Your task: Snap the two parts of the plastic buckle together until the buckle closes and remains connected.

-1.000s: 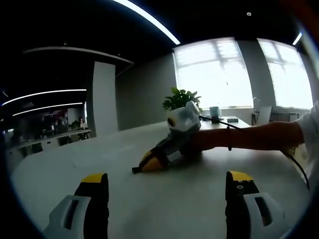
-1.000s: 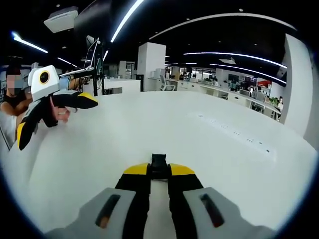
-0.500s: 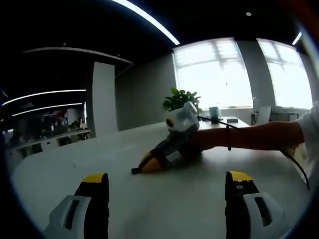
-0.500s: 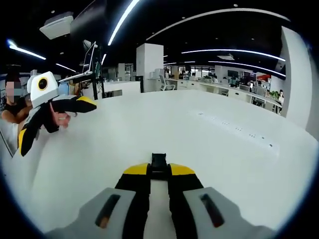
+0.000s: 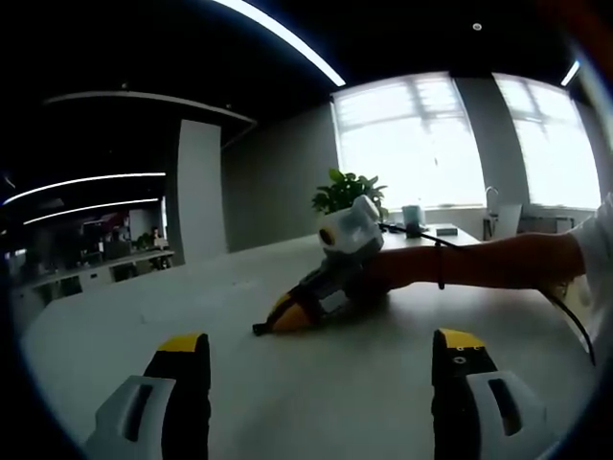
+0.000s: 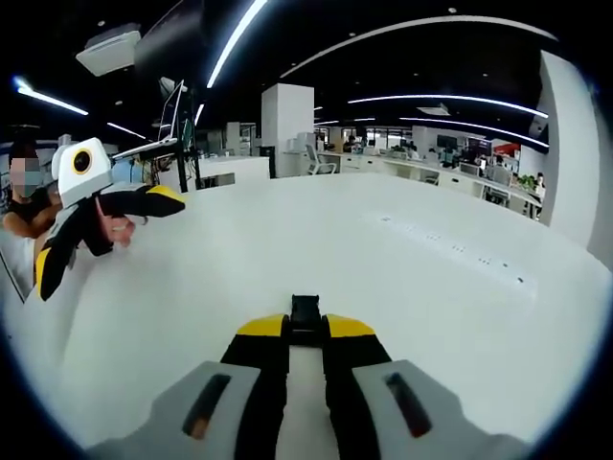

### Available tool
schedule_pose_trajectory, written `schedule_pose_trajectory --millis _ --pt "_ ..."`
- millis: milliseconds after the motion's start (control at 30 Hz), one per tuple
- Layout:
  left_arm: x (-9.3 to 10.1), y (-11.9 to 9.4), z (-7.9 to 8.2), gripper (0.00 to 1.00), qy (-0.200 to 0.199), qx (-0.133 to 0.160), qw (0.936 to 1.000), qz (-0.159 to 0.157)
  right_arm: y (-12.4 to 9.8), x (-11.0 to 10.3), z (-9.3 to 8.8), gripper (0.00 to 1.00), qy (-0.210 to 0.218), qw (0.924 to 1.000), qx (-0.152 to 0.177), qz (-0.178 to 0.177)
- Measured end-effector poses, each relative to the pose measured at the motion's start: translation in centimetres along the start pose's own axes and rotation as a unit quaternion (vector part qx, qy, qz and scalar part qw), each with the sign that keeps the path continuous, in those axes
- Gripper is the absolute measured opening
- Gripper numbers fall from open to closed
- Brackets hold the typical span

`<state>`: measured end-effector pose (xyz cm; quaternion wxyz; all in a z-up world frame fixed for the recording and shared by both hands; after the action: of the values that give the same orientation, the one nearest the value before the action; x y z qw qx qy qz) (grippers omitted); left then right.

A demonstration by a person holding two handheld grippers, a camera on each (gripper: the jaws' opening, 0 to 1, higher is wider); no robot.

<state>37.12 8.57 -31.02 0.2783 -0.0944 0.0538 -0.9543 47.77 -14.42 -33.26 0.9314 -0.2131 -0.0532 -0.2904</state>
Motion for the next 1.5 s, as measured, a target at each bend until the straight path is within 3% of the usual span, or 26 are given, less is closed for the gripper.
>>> schedule_pose_trajectory --millis 267,633,767,933,1067,1300,1400,1500 --pt "0.1 -0.1 0.0 0.98 0.006 -0.001 1.0 0.003 -0.2 -0.2 0.0 0.17 0.003 1.0 0.002 0.001" --pt "0.1 -0.2 0.1 0.97 0.006 -0.001 1.0 0.004 -0.3 -0.4 -0.1 0.32 0.015 0.9999 0.002 -0.008" --pt "0.1 -0.1 0.1 0.97 0.007 -0.001 1.0 0.004 -0.3 -0.4 -0.3 0.55 0.02 0.9996 -0.002 -0.022" --pt "0.1 -0.1 0.1 0.98 0.008 -0.002 1.0 0.004 0.0 0.4 -0.5 0.73 0.022 0.9992 0.003 -0.034" --pt "0.0 0.0 0.1 0.99 0.007 -0.002 1.0 0.005 0.3 0.7 -0.7 0.99 0.023 0.9982 0.003 -0.056" --pt "0.0 0.0 0.0 0.99 0.006 -0.002 1.0 0.006 0.3 0.2 -0.8 1.0 0.027 0.9978 -0.018 -0.058" --pt "-0.1 -0.1 0.1 0.99 0.006 0.0 0.9999 0.008 0.1 -0.1 -0.3 1.0 0.013 0.9972 0.02 -0.071" --pt "-0.1 -0.1 0.1 0.99 0.004 0.002 1.0 0.008 -0.1 0.4 -0.3 1.0 0.015 0.997 0.024 -0.073"
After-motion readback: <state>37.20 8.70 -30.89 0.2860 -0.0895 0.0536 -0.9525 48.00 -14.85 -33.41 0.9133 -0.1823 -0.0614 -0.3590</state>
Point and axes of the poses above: the point that each gripper's makers call its tool centre point, and the gripper's own axes: y roughly forward along the fingers, x roughly to its right, z roughly out of its top, the point moved 10 cm from there along -y, roughly backward along the fingers, and after that the axes turned 11 degrees about -y, right-handed, at the moved point
